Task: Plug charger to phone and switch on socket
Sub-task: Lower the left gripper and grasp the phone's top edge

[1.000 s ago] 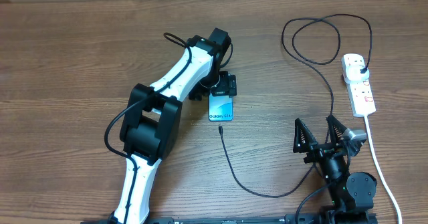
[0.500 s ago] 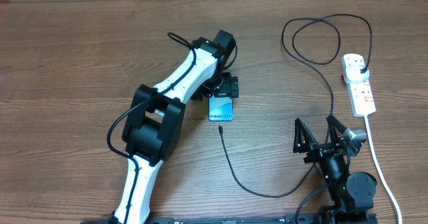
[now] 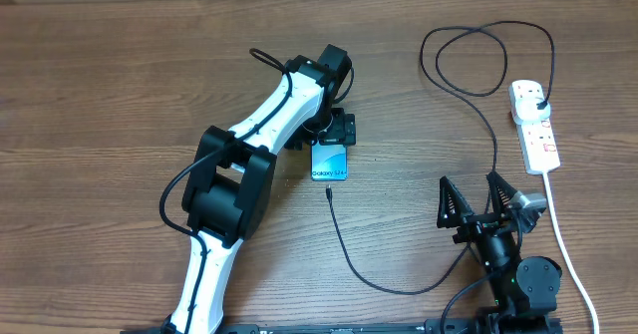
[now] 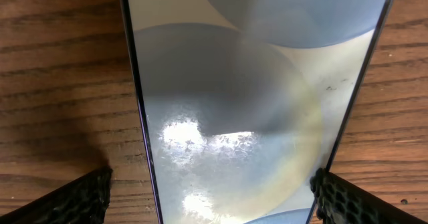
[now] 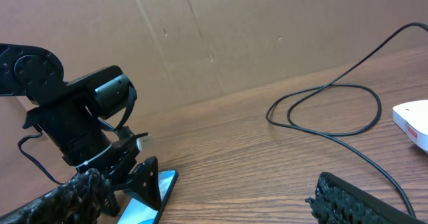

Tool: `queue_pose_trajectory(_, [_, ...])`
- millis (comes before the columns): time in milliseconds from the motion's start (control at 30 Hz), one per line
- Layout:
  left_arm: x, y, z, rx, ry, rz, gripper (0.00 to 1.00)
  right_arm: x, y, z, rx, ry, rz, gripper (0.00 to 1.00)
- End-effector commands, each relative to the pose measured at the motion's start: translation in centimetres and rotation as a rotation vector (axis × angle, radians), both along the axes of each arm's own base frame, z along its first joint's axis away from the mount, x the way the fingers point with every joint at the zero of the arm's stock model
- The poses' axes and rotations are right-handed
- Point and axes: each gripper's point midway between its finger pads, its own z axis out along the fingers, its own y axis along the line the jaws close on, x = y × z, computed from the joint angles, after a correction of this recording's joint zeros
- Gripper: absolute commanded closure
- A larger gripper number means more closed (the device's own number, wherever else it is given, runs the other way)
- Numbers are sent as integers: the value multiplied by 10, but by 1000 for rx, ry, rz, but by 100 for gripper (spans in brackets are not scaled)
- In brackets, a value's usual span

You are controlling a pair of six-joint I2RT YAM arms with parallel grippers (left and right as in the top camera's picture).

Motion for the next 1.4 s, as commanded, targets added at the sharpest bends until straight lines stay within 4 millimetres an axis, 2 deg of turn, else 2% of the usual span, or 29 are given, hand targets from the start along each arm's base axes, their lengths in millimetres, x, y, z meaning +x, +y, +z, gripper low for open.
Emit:
queue_pose_trajectory(0, [-19,-11,-21,-25,79,17,0,0,2,-1,0,-5,9,0])
queue_pose_trajectory(367, [-27,-24,-20,-62,109,38,0,0,2,-1,0,-5,9,0])
queue_pose_trajectory(600, [-27,-23,-21,-45,99,34,0,0,2,-1,0,-5,9,0])
queue_pose_trajectory(700, [-24,-18,-21,-19,84,34,0,0,2,-1,0,-5,9,0])
queue_pose_trajectory(900, [-22,3,-23,98,52,33,0,0,2,-1,0,-5,9,0])
queue_pose_trajectory(1367, [-33,15,-26,157,96,29,0,0,2,-1,0,-5,9,0])
